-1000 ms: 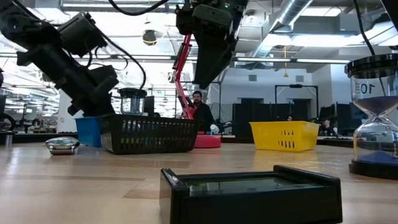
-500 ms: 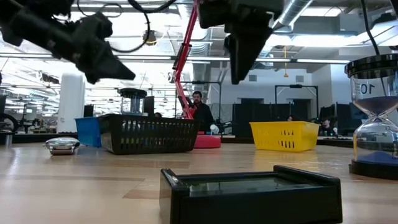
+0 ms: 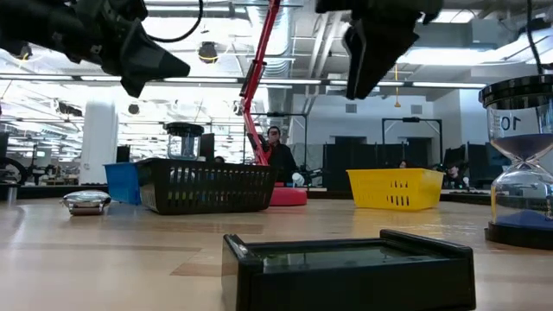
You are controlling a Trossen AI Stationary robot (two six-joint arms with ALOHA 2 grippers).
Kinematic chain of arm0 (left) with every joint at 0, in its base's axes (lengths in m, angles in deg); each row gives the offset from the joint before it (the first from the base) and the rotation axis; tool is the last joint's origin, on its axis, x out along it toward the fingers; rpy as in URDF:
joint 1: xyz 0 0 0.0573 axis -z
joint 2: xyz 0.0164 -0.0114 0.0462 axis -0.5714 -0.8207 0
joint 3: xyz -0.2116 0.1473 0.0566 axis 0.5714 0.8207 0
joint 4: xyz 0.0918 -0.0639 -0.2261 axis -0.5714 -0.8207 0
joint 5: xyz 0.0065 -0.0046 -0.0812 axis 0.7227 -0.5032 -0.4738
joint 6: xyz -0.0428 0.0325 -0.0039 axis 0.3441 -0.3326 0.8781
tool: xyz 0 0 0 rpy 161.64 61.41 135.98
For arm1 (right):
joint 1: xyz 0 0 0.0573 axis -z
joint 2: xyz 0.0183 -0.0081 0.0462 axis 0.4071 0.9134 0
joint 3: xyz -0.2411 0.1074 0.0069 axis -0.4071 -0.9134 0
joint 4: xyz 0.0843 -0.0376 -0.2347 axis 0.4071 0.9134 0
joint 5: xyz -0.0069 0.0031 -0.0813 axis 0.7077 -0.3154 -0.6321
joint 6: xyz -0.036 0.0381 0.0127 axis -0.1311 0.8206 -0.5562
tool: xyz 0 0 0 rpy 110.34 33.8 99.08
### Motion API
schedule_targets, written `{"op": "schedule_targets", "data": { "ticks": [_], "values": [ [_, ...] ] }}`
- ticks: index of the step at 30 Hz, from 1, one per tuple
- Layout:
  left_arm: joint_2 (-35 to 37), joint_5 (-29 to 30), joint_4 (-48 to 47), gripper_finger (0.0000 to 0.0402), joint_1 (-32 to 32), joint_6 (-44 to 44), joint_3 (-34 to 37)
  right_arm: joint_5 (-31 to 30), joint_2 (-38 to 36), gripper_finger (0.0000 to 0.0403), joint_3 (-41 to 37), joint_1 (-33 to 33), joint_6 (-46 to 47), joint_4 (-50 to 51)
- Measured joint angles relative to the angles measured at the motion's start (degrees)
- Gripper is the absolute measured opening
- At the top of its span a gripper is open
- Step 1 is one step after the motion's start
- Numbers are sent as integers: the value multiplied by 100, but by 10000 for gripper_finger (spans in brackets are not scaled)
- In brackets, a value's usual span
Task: Pick & Place Office items
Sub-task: Put the brown watch into the yellow bin
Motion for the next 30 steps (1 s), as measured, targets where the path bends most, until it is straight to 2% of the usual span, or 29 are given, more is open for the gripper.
{"op": "schedule_targets", "data": {
  "ticks": [7, 10, 15, 19, 23, 30],
  "values": [
    [-8, 2, 331, 2, 95, -33, 1, -155, -1305, 240, -2051, 39, 284, -1229],
    [-8, 2, 421, 2, 82, -31, 1, -266, -1896, 240, -2922, 151, -49, -2099],
    [-10, 2, 484, 2, 82, -11, 3, -362, -2521, 240, -4052, 312, -868, -4318],
    [-10, -39, 692, 2, 91, -11, 3, -361, -2669, 240, -4572, 480, -1995, -5858],
    [-8, -149, 858, 2, 94, -56, 3, -359, -2647, 240, -4848, 696, -2075, -7101],
    [-10, -158, 866, 2, 93, -286, 3, -342, -2217, 240, -4865, 911, -2066, -7251]
  ]
}}
